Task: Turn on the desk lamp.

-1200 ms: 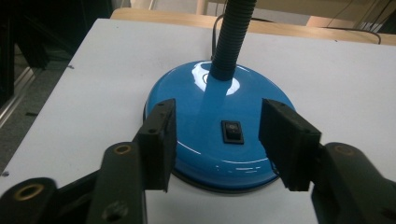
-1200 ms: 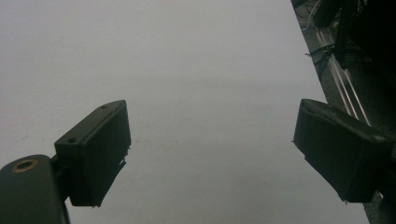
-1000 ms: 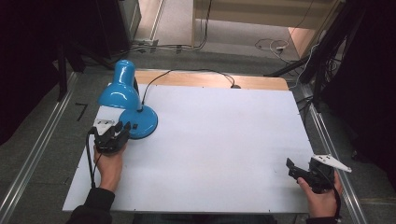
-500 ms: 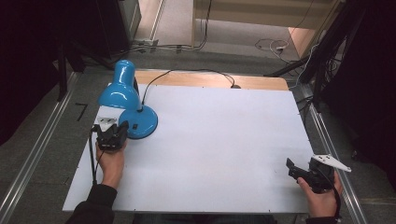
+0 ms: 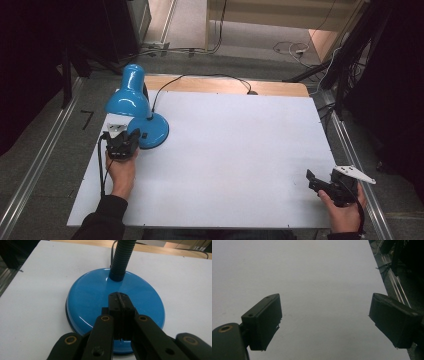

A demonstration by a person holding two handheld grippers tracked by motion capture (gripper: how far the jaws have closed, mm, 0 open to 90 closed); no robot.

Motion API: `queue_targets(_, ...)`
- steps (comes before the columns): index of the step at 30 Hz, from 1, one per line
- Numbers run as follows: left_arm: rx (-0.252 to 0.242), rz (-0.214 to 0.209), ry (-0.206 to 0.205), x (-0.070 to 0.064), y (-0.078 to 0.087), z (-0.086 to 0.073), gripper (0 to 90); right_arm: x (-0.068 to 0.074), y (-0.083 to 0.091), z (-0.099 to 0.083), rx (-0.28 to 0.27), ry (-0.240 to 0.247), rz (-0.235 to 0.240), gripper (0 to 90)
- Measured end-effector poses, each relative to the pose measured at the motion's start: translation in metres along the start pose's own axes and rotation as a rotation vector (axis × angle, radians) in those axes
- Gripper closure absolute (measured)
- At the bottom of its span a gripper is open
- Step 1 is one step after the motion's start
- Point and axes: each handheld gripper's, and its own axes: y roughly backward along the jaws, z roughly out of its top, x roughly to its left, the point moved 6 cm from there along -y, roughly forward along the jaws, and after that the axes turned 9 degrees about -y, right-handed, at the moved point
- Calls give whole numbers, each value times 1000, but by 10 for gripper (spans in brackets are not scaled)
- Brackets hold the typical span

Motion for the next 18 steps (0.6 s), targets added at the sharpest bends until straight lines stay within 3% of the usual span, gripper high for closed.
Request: queue_targets(18, 1, 14, 11, -1, -6, 1, 900, 0, -1, 0, 7, 1, -2, 102)
